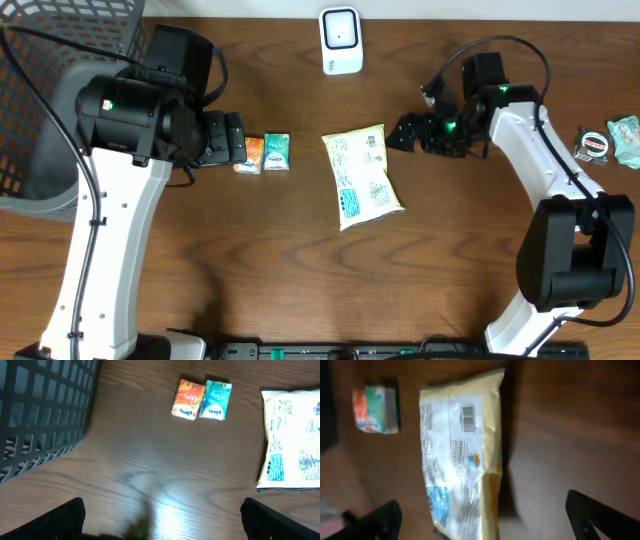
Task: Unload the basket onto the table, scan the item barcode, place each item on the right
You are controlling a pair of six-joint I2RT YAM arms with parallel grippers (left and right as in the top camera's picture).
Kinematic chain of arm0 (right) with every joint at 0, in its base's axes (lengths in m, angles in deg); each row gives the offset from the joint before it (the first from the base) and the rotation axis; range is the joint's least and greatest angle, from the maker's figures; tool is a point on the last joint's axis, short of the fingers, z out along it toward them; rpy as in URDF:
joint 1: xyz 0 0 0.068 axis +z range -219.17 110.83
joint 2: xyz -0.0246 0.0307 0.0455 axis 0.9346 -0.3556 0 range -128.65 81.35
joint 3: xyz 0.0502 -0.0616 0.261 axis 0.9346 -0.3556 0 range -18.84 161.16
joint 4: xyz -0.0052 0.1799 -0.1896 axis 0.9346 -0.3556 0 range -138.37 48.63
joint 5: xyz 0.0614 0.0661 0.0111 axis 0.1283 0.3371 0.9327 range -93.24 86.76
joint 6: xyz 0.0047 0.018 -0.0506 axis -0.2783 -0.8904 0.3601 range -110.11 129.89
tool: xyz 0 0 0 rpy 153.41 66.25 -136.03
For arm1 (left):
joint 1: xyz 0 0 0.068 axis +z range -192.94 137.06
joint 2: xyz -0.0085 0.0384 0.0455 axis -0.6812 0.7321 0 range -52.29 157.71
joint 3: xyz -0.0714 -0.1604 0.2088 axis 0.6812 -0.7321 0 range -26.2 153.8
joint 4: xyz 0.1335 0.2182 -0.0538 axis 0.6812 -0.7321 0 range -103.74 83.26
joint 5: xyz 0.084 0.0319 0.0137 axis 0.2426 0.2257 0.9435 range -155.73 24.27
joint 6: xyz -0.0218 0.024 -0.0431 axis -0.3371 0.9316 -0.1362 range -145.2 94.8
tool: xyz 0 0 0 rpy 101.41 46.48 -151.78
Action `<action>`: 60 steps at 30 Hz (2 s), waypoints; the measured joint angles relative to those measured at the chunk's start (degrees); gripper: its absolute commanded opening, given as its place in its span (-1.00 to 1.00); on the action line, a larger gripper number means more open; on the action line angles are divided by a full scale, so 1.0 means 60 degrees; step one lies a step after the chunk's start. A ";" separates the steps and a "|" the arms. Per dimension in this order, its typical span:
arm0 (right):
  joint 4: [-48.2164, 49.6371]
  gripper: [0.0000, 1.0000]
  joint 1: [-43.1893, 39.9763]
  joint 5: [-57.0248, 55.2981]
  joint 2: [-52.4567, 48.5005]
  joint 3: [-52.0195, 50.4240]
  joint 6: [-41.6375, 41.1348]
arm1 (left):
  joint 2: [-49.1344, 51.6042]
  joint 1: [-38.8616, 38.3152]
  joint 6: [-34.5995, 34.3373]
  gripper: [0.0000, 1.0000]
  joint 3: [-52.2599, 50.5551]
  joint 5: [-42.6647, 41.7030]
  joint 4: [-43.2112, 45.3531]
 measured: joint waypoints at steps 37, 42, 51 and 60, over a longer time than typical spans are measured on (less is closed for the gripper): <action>0.3504 -0.97 0.1821 0.2200 -0.2186 -0.1282 -0.2087 | 0.0000 0.0000 0.0000 0.95 0.0000 0.0000 0.0000; 0.3362 -0.97 0.1483 0.1909 -0.1956 -0.1209 -0.2186 | 0.0000 0.0000 0.0004 0.96 0.0000 0.0000 0.0000; 0.1453 -0.97 0.0914 -0.2069 0.1486 -0.1086 -0.1774 | -0.0004 0.0000 0.0000 0.96 0.0000 0.0000 0.0000; -0.0124 -0.97 0.1912 -0.8185 0.2106 -0.1024 -0.1792 | -0.0004 0.0000 0.0000 0.96 0.0000 0.0000 0.0000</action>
